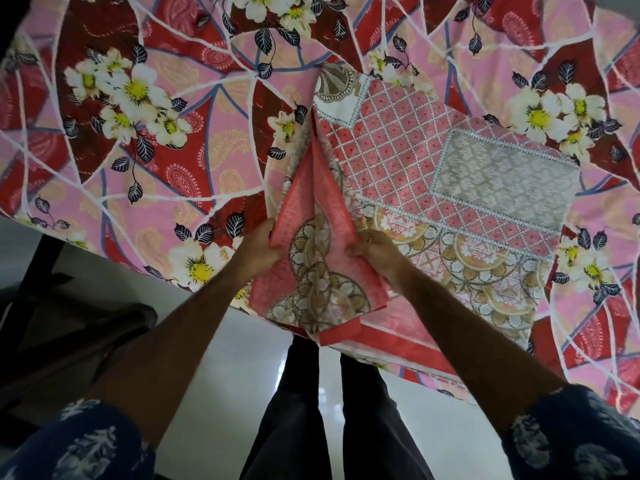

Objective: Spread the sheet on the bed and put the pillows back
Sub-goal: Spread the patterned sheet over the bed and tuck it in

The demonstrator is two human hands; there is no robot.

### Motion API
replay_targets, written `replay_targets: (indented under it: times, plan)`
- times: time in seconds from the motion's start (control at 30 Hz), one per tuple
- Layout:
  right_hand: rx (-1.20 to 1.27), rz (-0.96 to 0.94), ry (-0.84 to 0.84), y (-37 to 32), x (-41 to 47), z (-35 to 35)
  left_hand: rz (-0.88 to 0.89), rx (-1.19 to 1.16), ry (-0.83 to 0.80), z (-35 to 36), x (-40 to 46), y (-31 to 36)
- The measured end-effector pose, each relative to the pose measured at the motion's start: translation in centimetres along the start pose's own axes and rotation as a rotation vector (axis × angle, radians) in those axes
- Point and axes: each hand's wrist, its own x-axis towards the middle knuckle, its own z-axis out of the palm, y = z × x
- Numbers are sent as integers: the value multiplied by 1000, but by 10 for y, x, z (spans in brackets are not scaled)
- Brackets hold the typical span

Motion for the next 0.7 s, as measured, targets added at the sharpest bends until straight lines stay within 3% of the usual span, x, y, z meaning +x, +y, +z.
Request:
replay_targets:
  times: [0.2, 0.33, 0.4, 0.5, 0.7]
  plan:
    - [-87, -9, 106, 4, -6, -39, -75, -129, 18, 12, 6, -1]
    - [-96, -61, 198, -14, -21, -50, -31, -259, -77, 25, 8, 4]
    - [-127, -106, 147, -27, -35, -57, -45, -286, -66, 31, 5, 12]
    - [-299, -131, 29, -51, -58, -79, -36, -136, -49, 22, -7, 41]
    - [-572, -169, 198, -137, -127, -159, 159, -6, -37, -27, -37, 147]
